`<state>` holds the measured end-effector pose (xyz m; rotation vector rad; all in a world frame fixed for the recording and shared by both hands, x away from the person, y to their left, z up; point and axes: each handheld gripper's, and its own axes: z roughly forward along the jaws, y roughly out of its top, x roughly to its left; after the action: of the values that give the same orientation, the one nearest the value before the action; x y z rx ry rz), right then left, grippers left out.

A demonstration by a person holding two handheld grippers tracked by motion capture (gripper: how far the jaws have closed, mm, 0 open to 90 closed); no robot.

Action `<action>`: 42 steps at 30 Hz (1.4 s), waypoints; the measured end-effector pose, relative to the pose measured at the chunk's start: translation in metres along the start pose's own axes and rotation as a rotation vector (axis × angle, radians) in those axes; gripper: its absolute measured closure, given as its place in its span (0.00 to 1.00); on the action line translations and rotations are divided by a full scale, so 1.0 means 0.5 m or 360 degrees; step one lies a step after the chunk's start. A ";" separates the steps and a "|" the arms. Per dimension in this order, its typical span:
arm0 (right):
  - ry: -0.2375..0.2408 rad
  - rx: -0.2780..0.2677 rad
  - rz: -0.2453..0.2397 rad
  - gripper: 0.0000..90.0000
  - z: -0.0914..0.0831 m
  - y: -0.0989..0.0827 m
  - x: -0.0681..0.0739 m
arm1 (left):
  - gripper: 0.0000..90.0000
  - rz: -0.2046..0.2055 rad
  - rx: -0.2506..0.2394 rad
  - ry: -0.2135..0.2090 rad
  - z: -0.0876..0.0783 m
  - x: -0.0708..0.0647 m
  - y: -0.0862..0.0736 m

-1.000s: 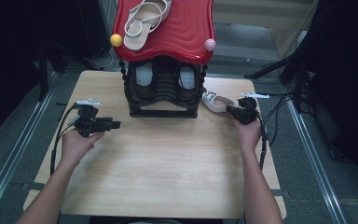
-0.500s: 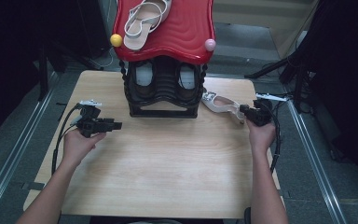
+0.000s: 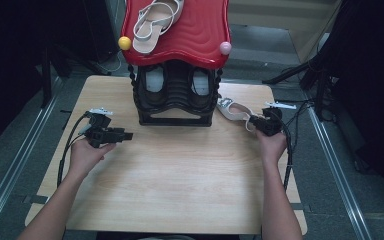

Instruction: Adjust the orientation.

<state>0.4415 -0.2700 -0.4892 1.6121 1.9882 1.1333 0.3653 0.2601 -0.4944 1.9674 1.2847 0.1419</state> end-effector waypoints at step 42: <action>0.0074 0.0030 -0.0128 0.73 -0.012 0.016 0.066 | 0.53 -0.0025 -0.0005 0.0002 -0.006 0.007 0.000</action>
<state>0.4326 -0.2414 -0.4723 1.5136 2.0796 1.1350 0.3659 0.2646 -0.4935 1.9544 1.3000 0.1376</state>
